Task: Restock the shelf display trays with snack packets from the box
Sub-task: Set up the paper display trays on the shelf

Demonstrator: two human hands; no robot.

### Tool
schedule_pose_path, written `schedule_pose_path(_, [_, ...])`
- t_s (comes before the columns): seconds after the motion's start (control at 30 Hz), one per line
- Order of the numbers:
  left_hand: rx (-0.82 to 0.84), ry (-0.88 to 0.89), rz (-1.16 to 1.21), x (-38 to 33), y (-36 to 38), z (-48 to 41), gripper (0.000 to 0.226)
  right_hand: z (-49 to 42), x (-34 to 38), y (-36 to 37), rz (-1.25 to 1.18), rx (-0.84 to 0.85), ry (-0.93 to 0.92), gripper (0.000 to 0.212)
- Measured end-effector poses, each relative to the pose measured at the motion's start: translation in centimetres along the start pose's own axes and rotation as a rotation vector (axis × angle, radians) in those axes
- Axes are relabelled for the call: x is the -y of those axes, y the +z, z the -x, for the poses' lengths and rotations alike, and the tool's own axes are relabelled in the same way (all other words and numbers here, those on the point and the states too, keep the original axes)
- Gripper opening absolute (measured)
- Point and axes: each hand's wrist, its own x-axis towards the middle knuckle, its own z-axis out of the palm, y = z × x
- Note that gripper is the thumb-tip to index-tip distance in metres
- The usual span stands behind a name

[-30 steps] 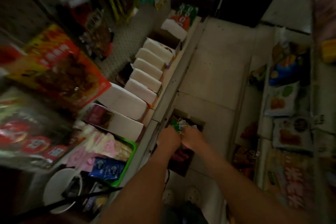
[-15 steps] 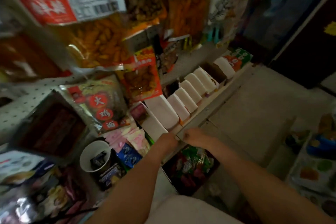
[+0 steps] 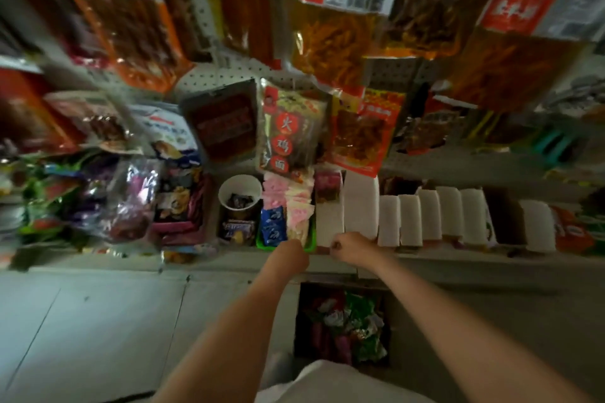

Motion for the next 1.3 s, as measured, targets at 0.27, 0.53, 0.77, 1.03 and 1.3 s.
schedule_pose_path(0.27, [-0.006,-0.1,0.038,5.3,-0.2,0.6,0.031,-1.3,5.7,2.4,0.093,0.016,-0.182,0.028])
schedule_pose_path(0.53, [0.055,-0.087,0.089,7.8,-2.6,-0.7,0.032,-3.5,8.6,2.0,0.14,0.029,-0.212,0.026])
schedule_pose_path(0.77, [0.033,-0.183,0.165,7.7,-2.6,-0.9,0.031,-6.2,7.2,1.1,0.241,0.1,-0.244,0.021])
schedule_pose_path(1.03, [-0.231,-0.435,0.427,0.6,2.9,-0.8,0.03,-9.1,2.7,-0.5,0.371,0.179,-0.44,0.016])
schedule_pose_path(1.3, [-0.383,-0.723,0.787,-7.0,10.4,4.4,0.032,-6.9,-1.4,1.0,0.461,0.31,-0.619,0.02])
